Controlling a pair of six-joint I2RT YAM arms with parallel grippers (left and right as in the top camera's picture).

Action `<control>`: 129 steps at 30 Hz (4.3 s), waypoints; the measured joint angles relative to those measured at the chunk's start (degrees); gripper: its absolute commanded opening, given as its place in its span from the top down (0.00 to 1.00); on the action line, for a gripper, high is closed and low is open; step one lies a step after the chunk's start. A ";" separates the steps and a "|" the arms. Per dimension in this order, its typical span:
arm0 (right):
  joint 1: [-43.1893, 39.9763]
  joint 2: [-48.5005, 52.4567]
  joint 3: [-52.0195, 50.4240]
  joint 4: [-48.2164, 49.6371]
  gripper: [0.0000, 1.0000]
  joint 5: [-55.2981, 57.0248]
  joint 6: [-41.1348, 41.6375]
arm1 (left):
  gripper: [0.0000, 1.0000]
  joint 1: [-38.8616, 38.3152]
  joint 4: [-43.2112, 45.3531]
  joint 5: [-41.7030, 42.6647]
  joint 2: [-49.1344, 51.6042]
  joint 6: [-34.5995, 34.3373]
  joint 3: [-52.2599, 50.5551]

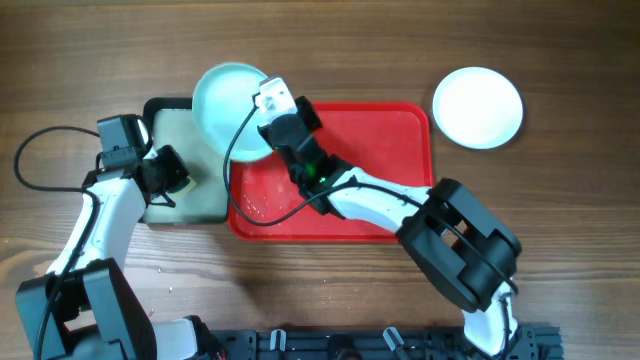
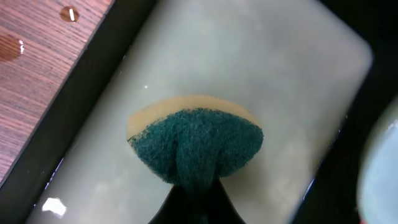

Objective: Clean dirty plates on tray and stack at the side
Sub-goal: 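Hold the blue plate upright over the black tray's left edge, then carry the blue plate right and lower it onto the plate stack, then release the blue plate on the stack and lift the right gripper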

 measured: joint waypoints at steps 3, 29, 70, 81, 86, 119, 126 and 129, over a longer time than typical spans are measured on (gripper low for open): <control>0.00 -6.62 -0.31 -9.79 0.96 -3.72 8.26 | 0.96 -1.46 1.05 0.26 0.00 1.88 0.00; -24.90 -19.47 0.13 -49.40 0.96 -43.80 18.45 | 0.56 -5.84 11.87 3.13 7.32 23.98 -0.22; -61.51 -14.62 -1.60 -48.63 0.96 -26.93 24.79 | 0.00 -5.84 0.55 4.50 -13.92 17.07 1.42; -61.51 -11.58 -1.60 -45.51 0.96 -22.84 25.20 | 0.00 -5.84 0.52 4.50 -13.92 17.07 1.42; -61.51 -11.52 -1.60 -46.40 0.94 -22.08 25.20 | 0.00 -5.84 0.52 4.50 -13.92 17.07 1.42; -61.51 -11.50 -1.62 -50.53 0.00 -34.82 14.14 | 0.00 -5.84 0.52 4.50 -13.92 17.07 1.42; -61.51 -11.50 -1.62 -50.53 0.00 -34.82 14.14 | 0.00 -5.84 0.52 4.50 -13.92 17.07 1.42; -61.51 -11.50 -1.62 -50.53 0.00 -34.82 14.14 | 0.00 -5.84 0.52 4.50 -13.92 17.07 1.42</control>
